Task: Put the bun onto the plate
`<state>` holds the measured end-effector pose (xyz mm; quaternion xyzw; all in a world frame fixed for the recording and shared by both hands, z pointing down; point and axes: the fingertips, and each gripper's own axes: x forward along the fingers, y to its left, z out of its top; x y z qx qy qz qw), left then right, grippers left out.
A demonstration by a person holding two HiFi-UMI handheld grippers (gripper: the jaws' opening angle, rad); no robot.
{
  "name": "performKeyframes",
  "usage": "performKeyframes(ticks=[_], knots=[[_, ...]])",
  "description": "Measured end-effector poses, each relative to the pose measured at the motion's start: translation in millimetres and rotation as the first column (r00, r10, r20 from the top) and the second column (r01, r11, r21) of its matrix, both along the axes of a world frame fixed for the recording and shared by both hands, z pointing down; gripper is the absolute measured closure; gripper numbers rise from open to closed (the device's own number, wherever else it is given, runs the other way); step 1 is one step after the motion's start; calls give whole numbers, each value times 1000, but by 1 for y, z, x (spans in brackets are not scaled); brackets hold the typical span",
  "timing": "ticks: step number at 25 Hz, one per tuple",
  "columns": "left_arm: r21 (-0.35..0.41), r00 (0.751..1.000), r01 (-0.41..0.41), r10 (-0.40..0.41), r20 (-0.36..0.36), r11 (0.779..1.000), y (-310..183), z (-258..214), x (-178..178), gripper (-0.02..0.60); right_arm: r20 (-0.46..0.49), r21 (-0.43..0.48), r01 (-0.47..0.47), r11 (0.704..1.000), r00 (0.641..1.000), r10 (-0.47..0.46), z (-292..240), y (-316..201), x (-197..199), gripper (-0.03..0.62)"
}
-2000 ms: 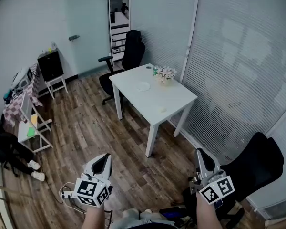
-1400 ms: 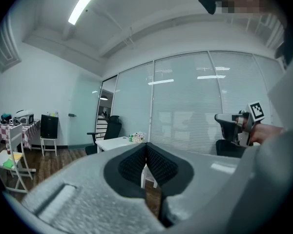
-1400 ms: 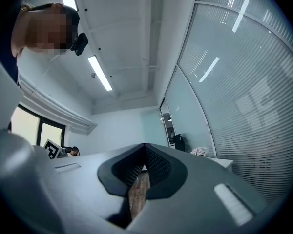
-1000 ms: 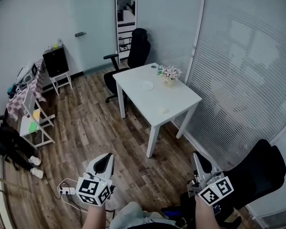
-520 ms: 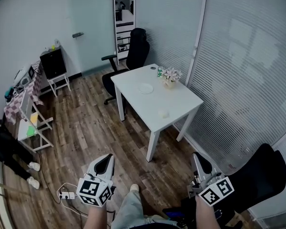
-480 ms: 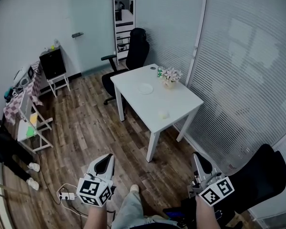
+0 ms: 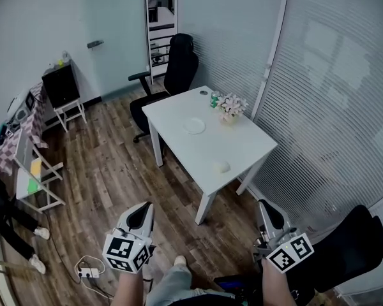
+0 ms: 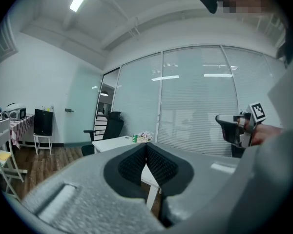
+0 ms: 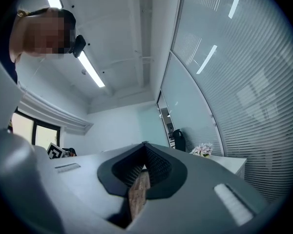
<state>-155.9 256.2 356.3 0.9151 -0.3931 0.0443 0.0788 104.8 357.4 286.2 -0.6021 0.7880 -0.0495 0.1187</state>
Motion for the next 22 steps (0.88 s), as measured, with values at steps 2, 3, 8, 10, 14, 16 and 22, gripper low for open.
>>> performKeyframes(ticks=[2,3,8,10,14,16,22], knots=[[-4,1000,-7,7,5,1000,-22,1,4,578,3,-5,-4,1000,1000,4,1,-23,3,588],[-6,1000,-12,12,8,1000,-32,0,5,578,4,-8,-5,1000,1000,5,1,-34,4,588],[-17,1000,-21,22,15,1000,-81,2,2,578,6,-19,1,1000,1000,-1,2,-86,-2,588],[-19,1000,-25,25,18,1000,-99,5,1,579,6,-19,5,1000,1000,-5,5,-104,-5,588],[-16,999,-38,38,20,999,-129,6,-2,578,4,-15,1,1000,1000,-1,4,-134,-10,588],[-13,999,-44,45,20,999,-142,7,-4,578,2,-14,-6,1000,1000,6,5,-146,-11,588],[-27,998,-55,56,19,998,-167,12,-11,578,2,-27,-17,999,1000,17,9,-166,-18,588]])
